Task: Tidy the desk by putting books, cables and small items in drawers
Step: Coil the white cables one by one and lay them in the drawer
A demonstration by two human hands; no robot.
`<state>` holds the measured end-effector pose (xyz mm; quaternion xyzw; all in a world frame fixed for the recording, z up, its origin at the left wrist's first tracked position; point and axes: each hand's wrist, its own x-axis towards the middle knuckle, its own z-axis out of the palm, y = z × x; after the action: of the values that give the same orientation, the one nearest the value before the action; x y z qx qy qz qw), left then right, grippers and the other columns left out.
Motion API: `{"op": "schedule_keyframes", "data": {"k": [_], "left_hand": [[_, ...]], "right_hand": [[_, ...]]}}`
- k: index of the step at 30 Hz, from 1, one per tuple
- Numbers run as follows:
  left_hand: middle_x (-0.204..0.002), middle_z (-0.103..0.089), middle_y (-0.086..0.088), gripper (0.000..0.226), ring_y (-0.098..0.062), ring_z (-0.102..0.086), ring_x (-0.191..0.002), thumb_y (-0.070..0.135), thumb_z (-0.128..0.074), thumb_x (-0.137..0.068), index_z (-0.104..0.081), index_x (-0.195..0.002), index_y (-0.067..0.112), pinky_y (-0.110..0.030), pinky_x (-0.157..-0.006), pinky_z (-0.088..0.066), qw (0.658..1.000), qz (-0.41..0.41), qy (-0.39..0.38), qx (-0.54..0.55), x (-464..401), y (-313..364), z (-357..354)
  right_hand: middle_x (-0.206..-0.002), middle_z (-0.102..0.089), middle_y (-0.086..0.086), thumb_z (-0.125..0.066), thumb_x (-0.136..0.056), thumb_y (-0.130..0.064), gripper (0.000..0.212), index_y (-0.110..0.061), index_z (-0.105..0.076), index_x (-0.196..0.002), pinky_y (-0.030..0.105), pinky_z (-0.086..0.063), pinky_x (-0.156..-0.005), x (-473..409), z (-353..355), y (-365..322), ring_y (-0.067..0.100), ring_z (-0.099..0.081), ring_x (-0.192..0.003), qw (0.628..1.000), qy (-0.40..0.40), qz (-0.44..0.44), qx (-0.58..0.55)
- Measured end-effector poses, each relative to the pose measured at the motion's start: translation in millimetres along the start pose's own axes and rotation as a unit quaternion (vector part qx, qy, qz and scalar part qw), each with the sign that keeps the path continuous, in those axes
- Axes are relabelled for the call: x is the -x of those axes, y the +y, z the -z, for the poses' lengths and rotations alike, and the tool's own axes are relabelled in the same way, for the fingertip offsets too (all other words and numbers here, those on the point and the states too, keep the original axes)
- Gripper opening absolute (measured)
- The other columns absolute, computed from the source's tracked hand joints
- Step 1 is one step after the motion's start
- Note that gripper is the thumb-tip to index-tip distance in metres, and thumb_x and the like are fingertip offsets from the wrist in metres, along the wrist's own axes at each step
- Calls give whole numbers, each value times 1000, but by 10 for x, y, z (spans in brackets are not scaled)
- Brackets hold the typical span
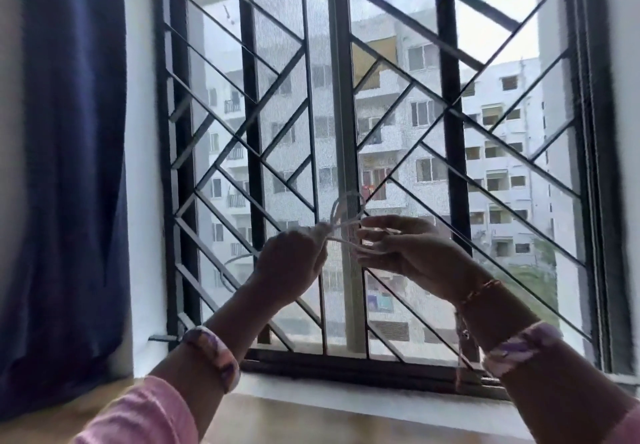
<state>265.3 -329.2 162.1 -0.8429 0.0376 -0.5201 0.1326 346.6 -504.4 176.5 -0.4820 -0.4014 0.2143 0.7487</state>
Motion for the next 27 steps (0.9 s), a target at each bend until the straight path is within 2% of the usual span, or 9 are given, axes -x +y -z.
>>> {"op": "schedule_keyframes", "data": {"k": [3,6,8,10,14,16,20,25,27], "left_hand": [[-60,-63,-6,22,-14,-54,-47,9,-69,-77,-66,-99,8,-22,-48,-44,998,17,48,-33,-24,-49,9],[-73,-69,-6,16,-19,-65,-63,11,-66,-81,-66,-97,8,-29,-64,-51,998,32,47,11,-4,-130,27],[-64,-66,5,7,1,-59,-58,13,-70,-80,-71,-85,8,-16,-62,-49,989,71,7,127,24,-246,89],[-55,-58,18,6,6,-56,-54,13,-74,-76,-73,-78,7,-4,-56,-40,973,116,-29,196,55,-328,193],[-49,-61,21,8,3,-58,-46,11,-72,-76,-74,-82,6,-6,-49,-42,955,141,-53,256,22,-370,324],[-51,-62,12,6,0,-58,-49,13,-69,-81,-73,-79,8,-15,-54,-46,973,118,-30,194,-6,-393,342],[-69,-67,-12,14,-30,-64,-65,12,-54,-86,-67,-82,7,-38,-61,-53,994,106,41,8,16,-513,334],[-73,-63,-16,21,-34,-63,-68,1,-47,-85,-64,-93,9,-38,-58,-53,984,136,68,-97,-27,-426,363],[-78,-64,-15,23,-34,-63,-74,6,-44,-89,-64,-99,12,-32,-59,-47,975,193,62,-94,-80,-378,383]], "right_hand": [[-101,-64,24,-47,-84,15,23,6,-59,-101,33,-60,-61,-18,-37,-13,27,-68,-69,998,25,-4,61],[-95,-66,22,-47,-84,12,20,4,-61,-96,36,-60,-61,-11,-45,-24,29,-68,-68,996,48,6,81],[-98,-67,21,-47,-86,11,20,2,-63,-94,37,-59,-60,-11,21,-45,30,-68,-71,992,77,16,95],[-99,-68,20,-44,-88,11,24,-1,-65,-91,37,-60,-58,-6,99,-49,30,-69,-73,990,88,17,111],[-100,-68,19,-39,-88,13,31,-4,-66,-89,36,-59,-56,-2,120,-6,31,-69,-78,981,84,40,168],[-100,-67,18,-37,-88,14,36,-6,-66,-87,35,-59,-52,-11,108,3,29,-69,-77,977,96,60,181],[-100,-67,18,-36,-86,16,39,-8,-67,-82,35,-58,-49,-5,167,-6,27,-69,-73,964,136,92,207],[-99,-67,16,-38,-88,14,38,-10,-66,-83,34,-57,-48,-10,93,-75,26,-68,-72,954,160,122,224],[-102,-66,17,-41,-88,11,34,-10,-66,-84,35,-58,-49,-40,61,-112,26,-68,-76,949,182,135,220]]}}
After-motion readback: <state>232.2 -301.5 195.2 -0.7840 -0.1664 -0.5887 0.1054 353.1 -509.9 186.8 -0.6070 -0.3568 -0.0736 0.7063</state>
